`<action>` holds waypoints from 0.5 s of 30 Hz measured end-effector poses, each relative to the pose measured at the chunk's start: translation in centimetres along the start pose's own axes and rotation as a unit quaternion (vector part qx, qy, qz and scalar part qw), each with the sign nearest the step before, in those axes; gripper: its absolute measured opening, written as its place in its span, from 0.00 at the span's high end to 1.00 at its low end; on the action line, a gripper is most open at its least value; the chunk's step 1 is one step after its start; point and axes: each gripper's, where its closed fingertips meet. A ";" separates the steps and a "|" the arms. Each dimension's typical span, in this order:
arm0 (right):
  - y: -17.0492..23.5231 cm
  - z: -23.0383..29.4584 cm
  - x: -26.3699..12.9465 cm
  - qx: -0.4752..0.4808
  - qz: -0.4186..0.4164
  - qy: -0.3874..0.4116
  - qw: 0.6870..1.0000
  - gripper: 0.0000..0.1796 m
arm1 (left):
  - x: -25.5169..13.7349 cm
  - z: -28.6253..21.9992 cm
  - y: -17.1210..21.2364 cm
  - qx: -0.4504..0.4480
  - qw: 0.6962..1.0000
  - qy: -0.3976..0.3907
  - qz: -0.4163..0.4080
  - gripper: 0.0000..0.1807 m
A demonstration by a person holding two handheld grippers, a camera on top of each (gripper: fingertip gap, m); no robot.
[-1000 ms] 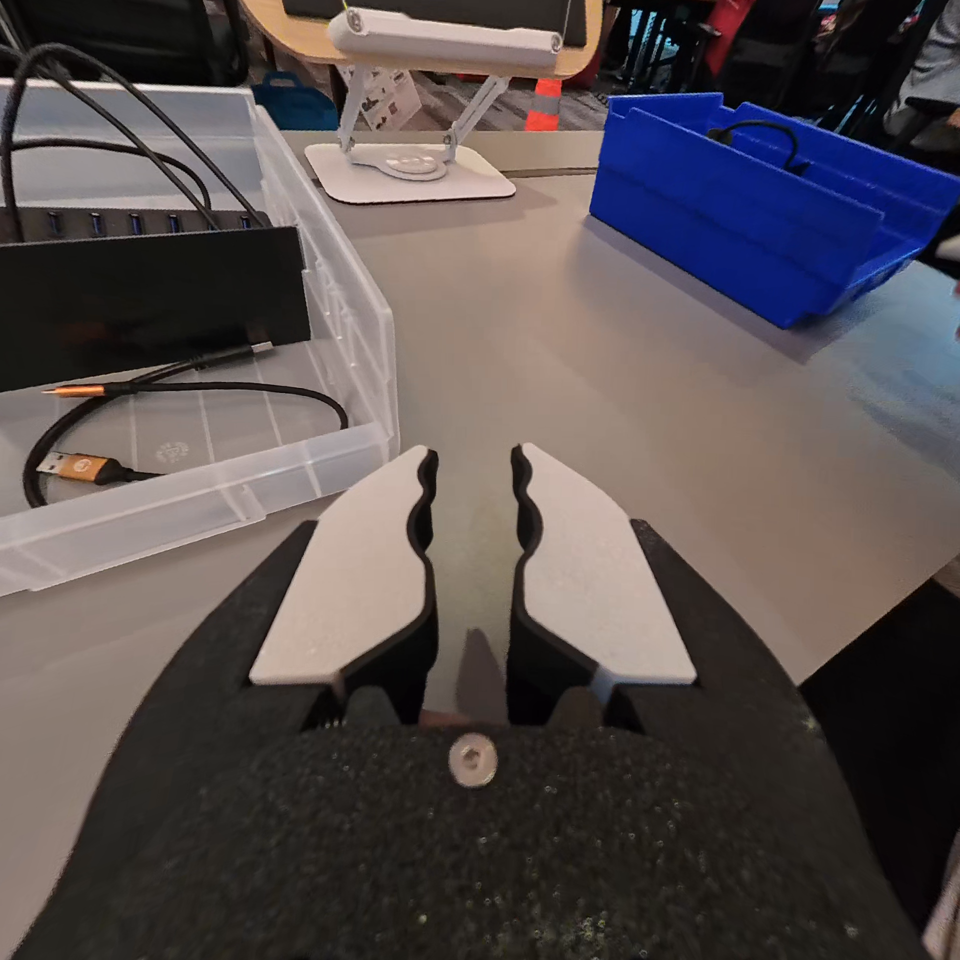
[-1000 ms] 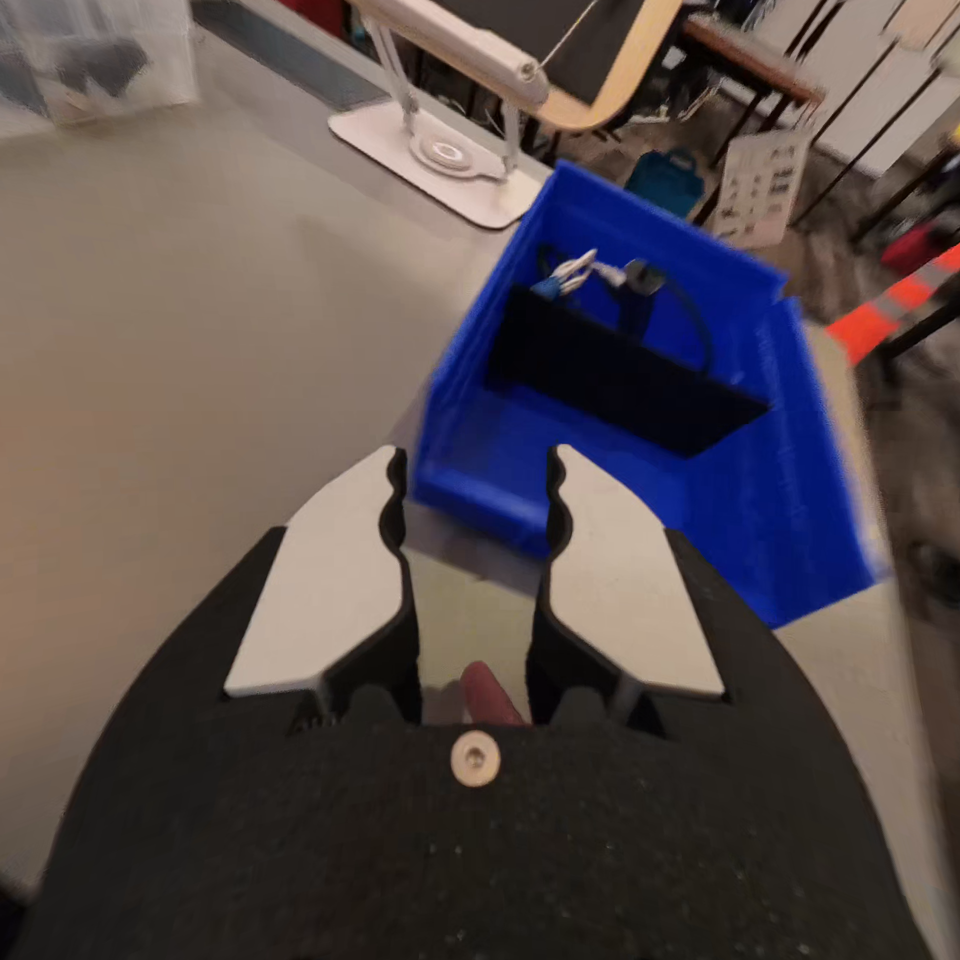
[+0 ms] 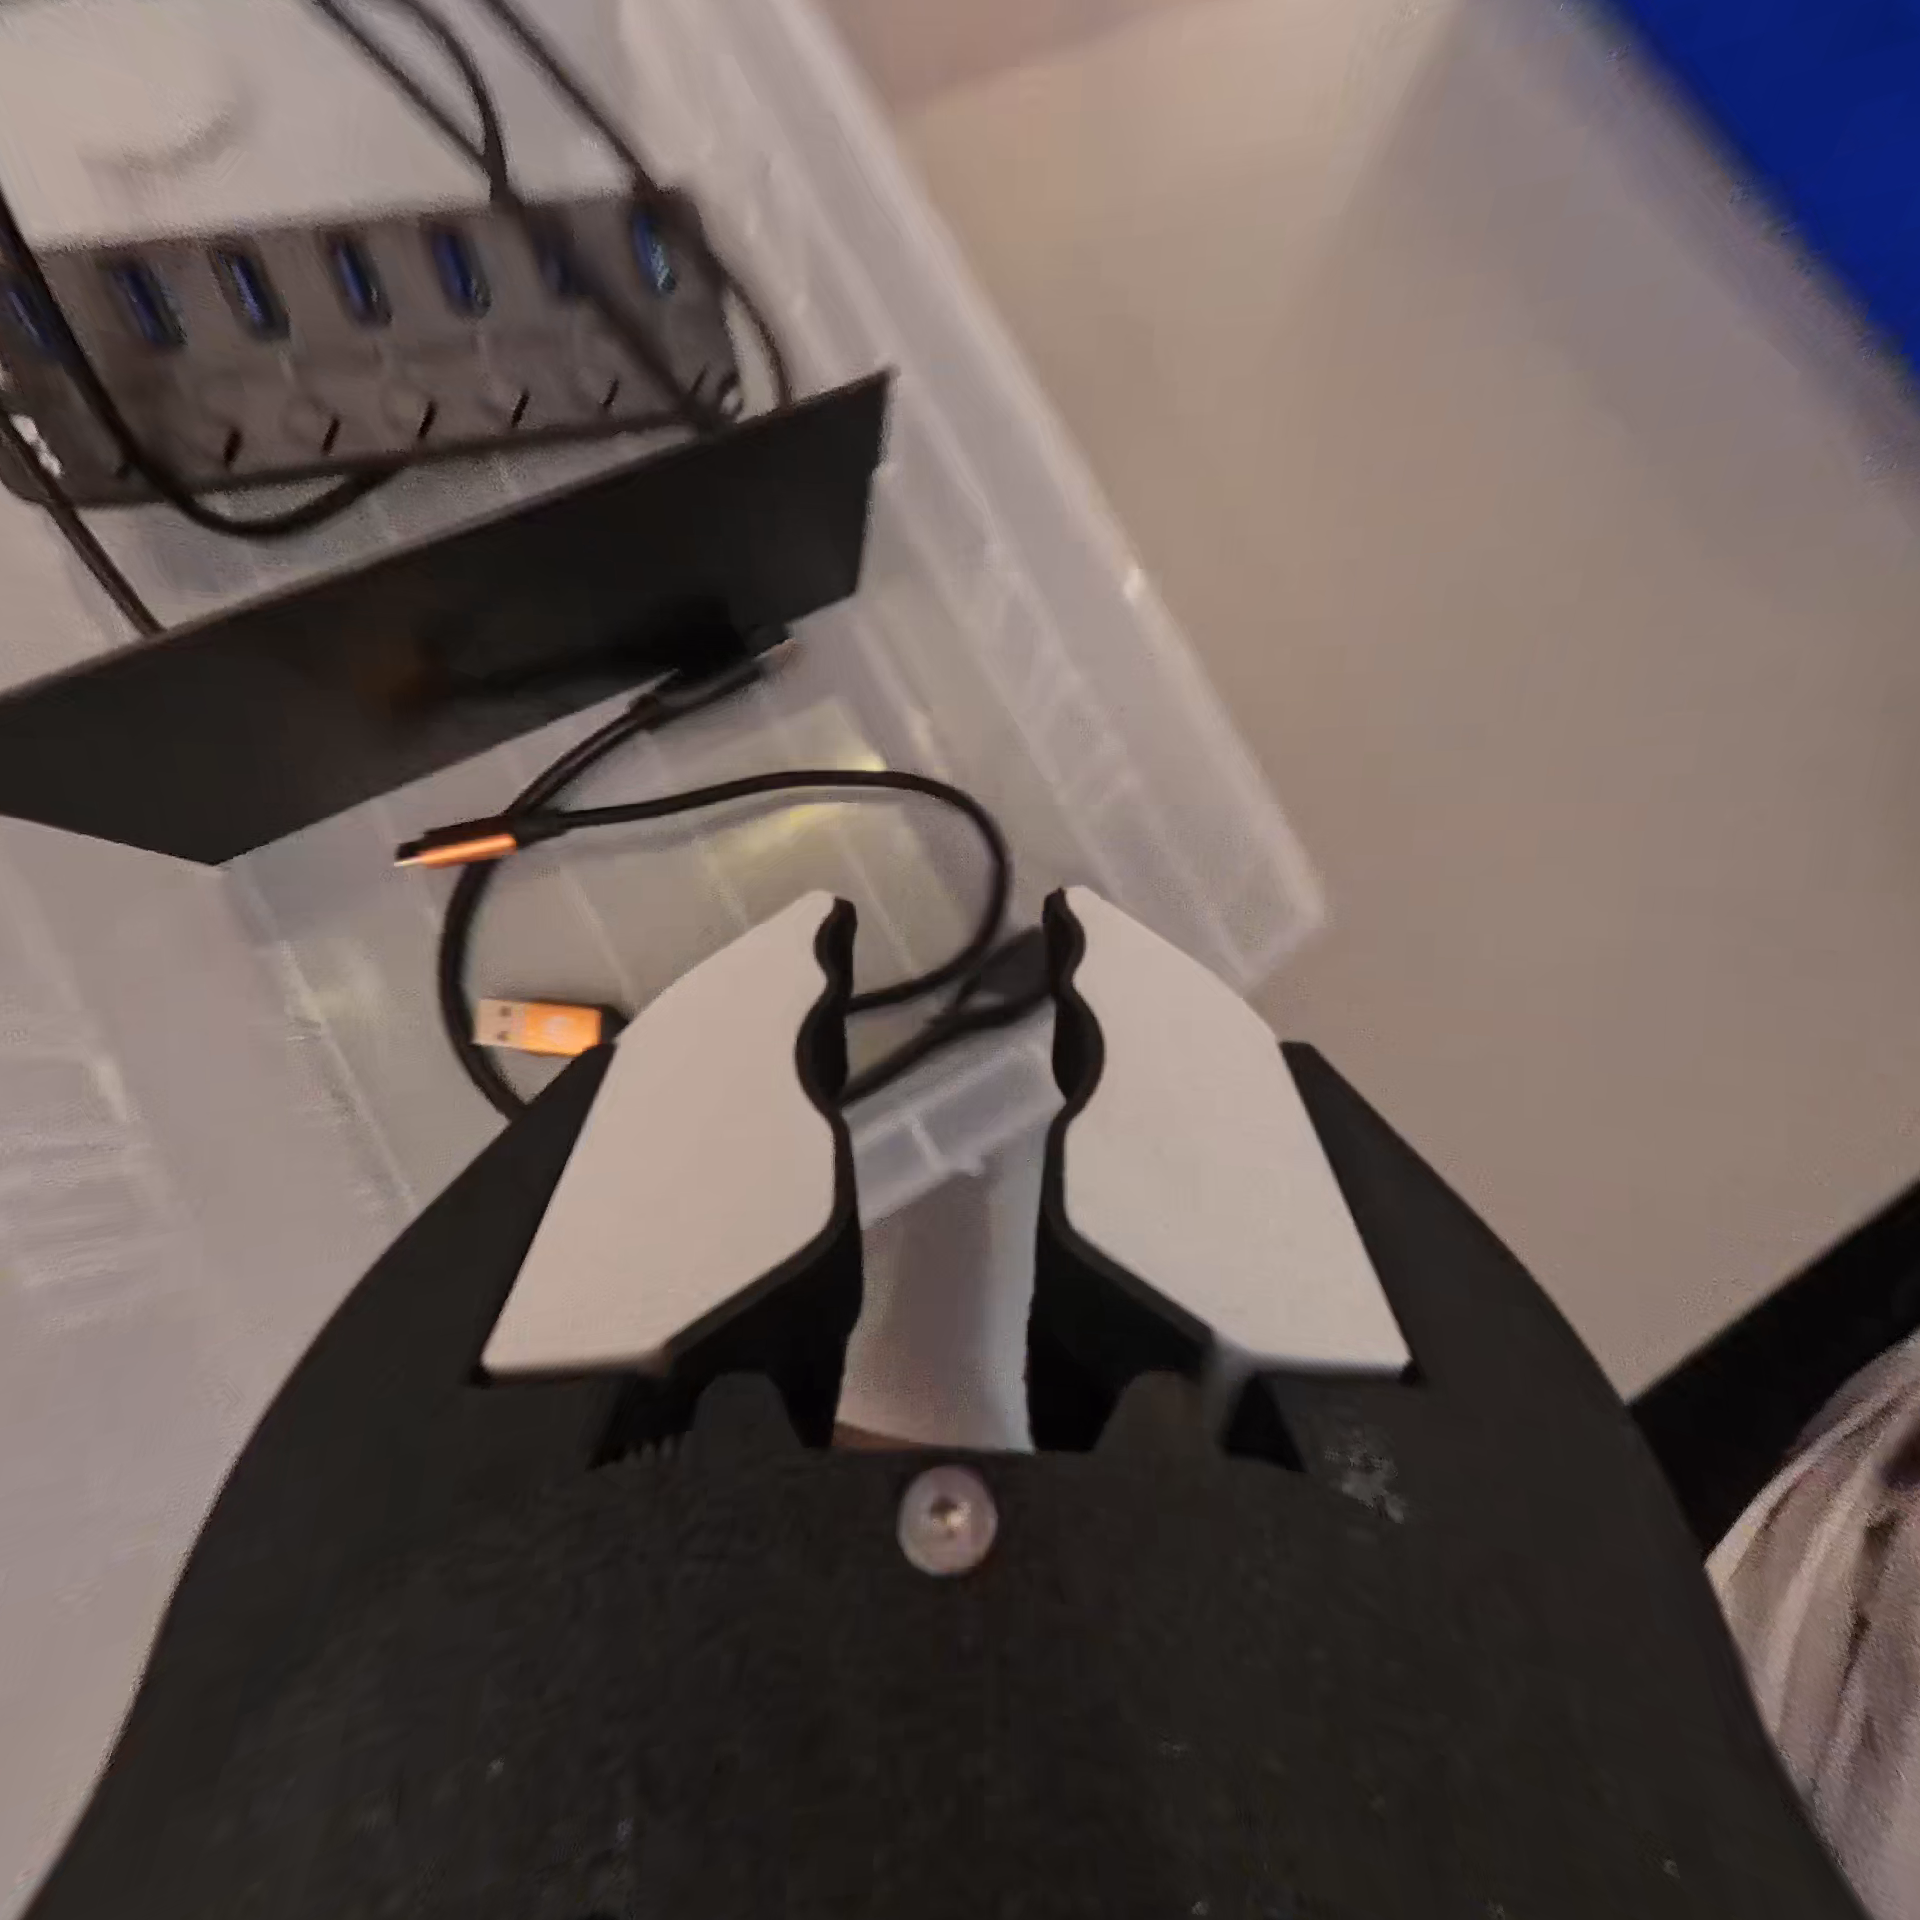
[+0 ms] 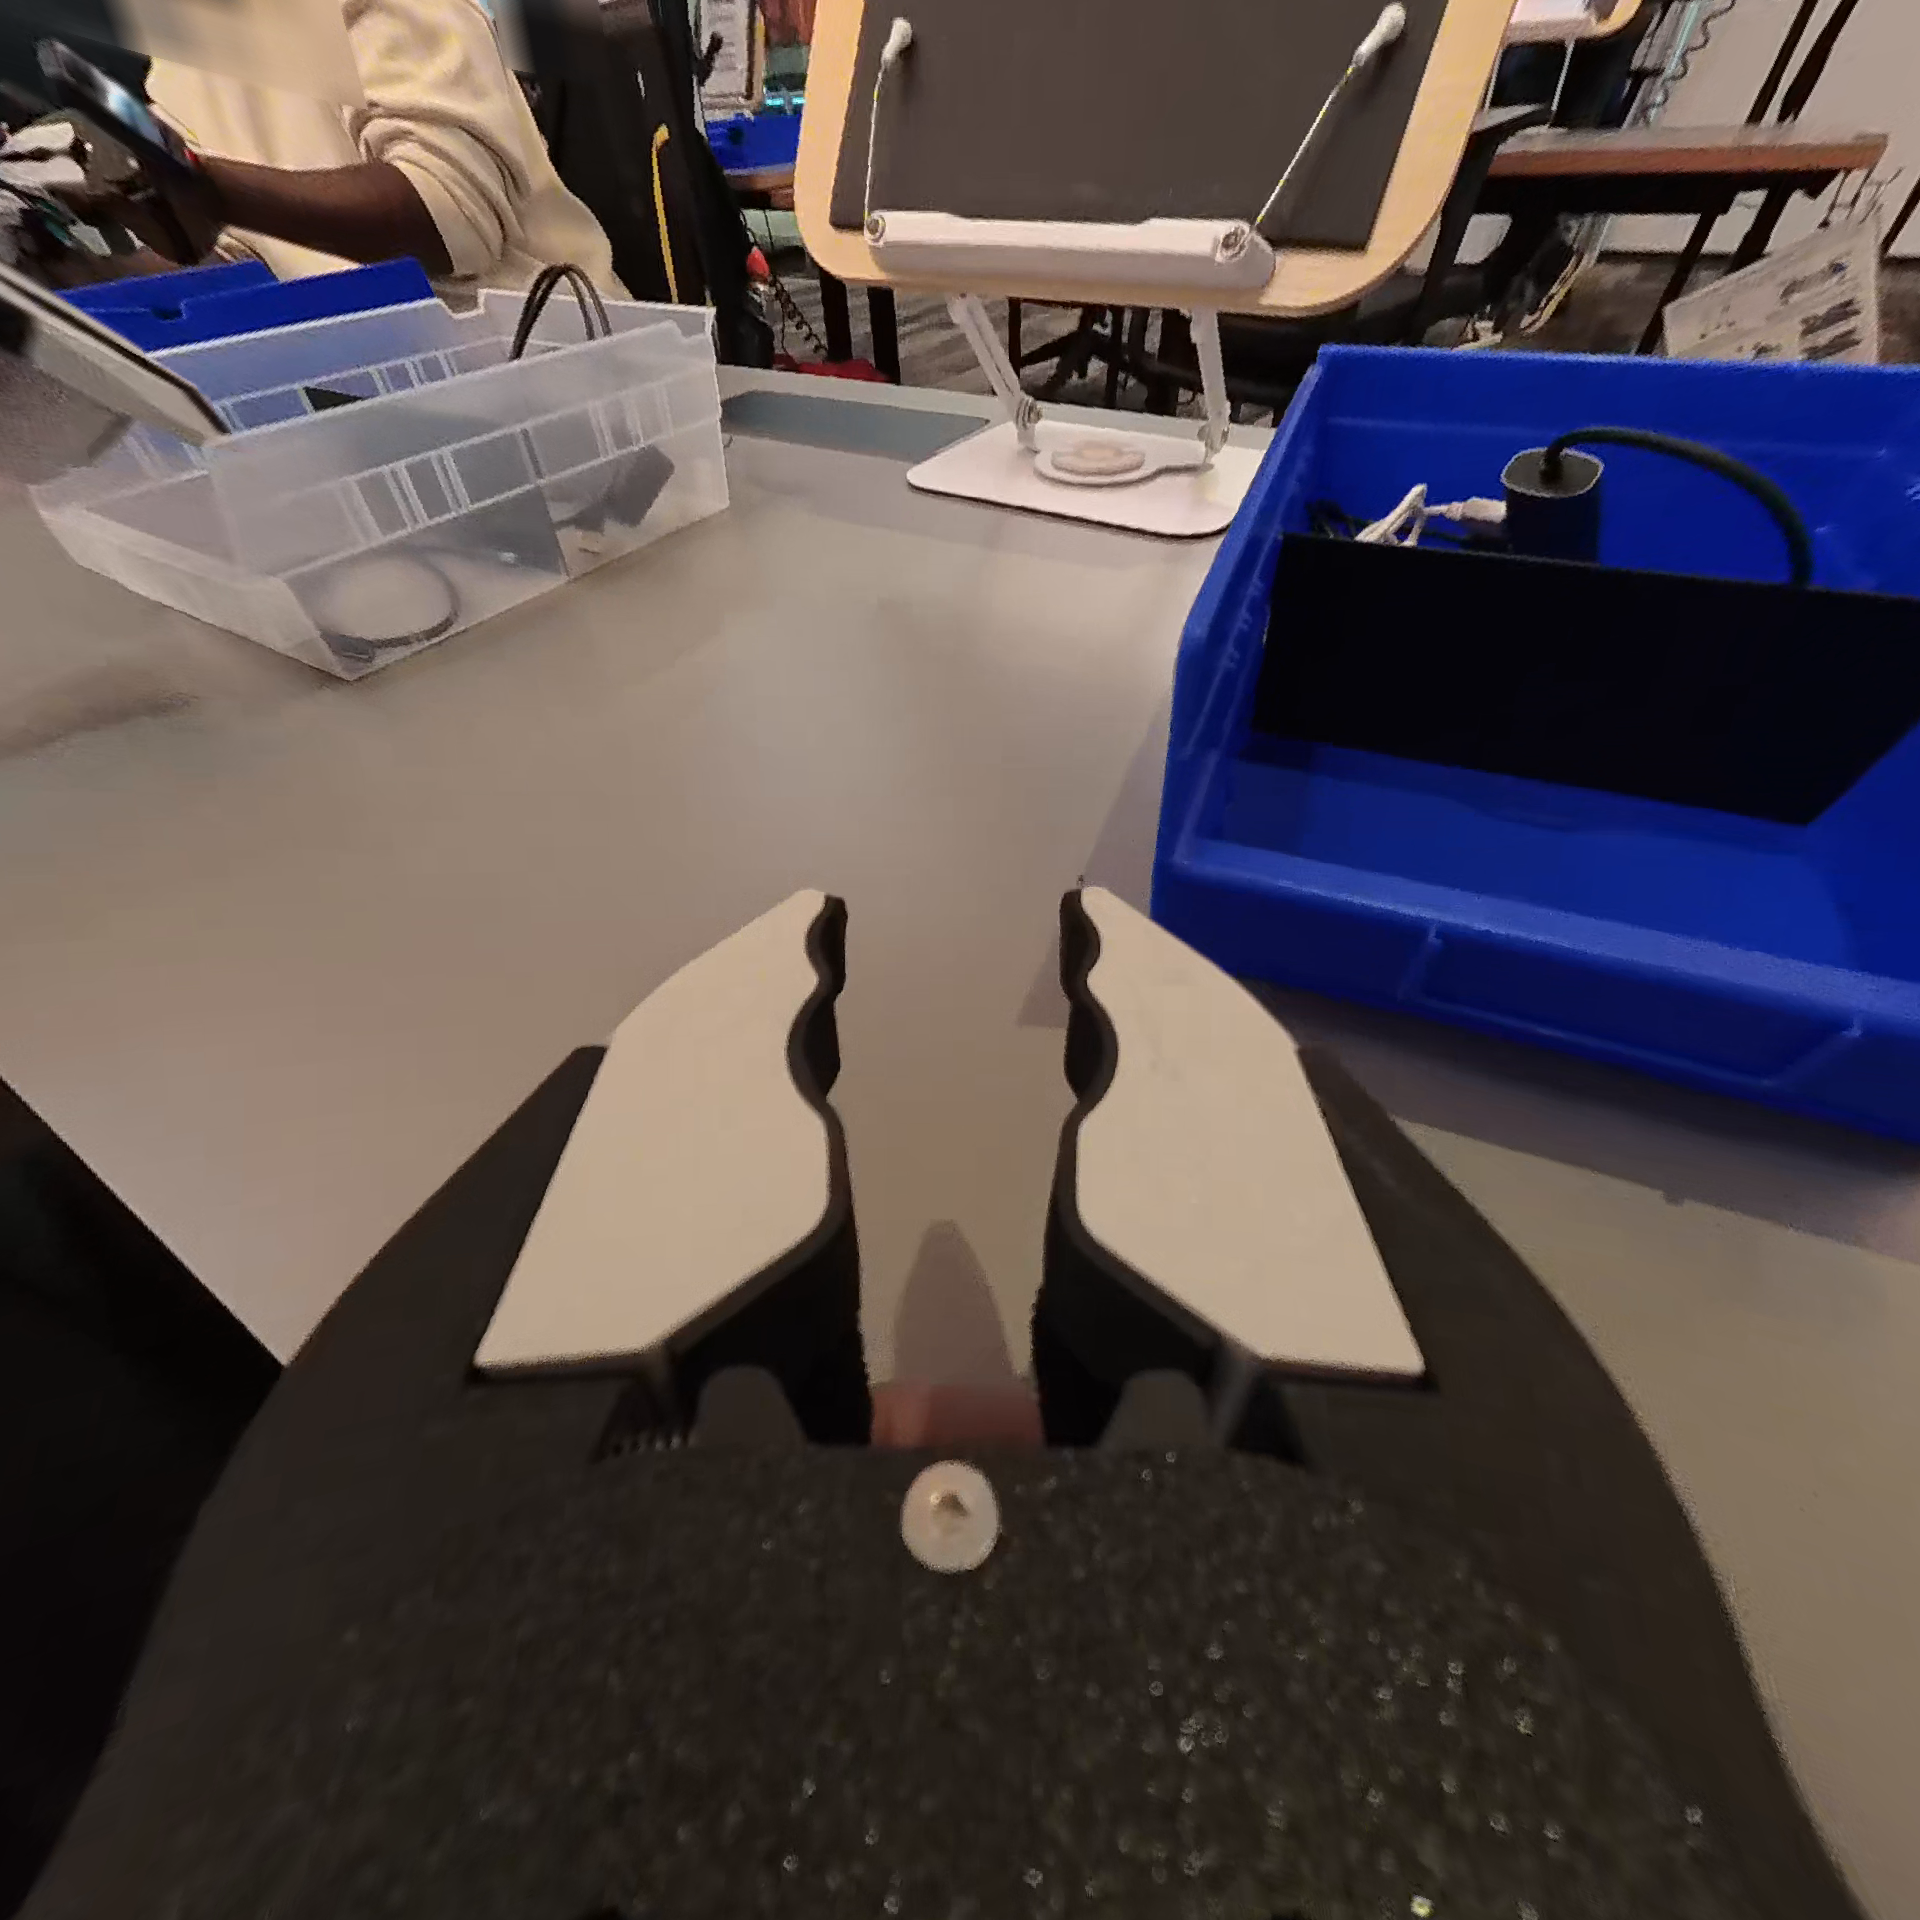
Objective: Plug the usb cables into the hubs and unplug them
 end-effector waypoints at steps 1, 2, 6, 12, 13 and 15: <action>0.0 0.0 0.0 0.002 0.001 0.000 1.000 0.78 | 1.2 1.1 0.1 0.004 1.000 -0.009 0.027 0.81; 0.0 -0.1 0.0 0.004 0.000 0.000 1.000 0.78 | 2.3 2.1 0.3 0.030 0.998 -0.012 0.055 0.80; 0.1 -0.2 0.0 0.014 0.002 0.001 1.000 0.78 | 5.1 5.6 1.3 0.246 0.959 -0.012 0.137 0.79; 0.4 -0.5 0.2 0.034 0.010 -0.004 0.999 0.78 | 8.0 5.2 3.0 0.289 0.934 0.073 0.196 0.91; 0.5 -0.5 0.3 0.037 0.012 -0.005 0.999 0.78 | 8.1 5.3 3.0 0.293 0.932 0.074 0.198 0.94; 0.6 -0.6 0.4 0.042 0.017 -0.007 0.999 0.78 | 7.7 6.0 3.2 0.318 0.923 0.058 0.207 0.98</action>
Point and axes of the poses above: each gripper's, where its closed fingertips meet, x out along the fingers, y out of its underside, z = x × y across the jaws, and after that the axes turned 10 degrees about -z, right-handed
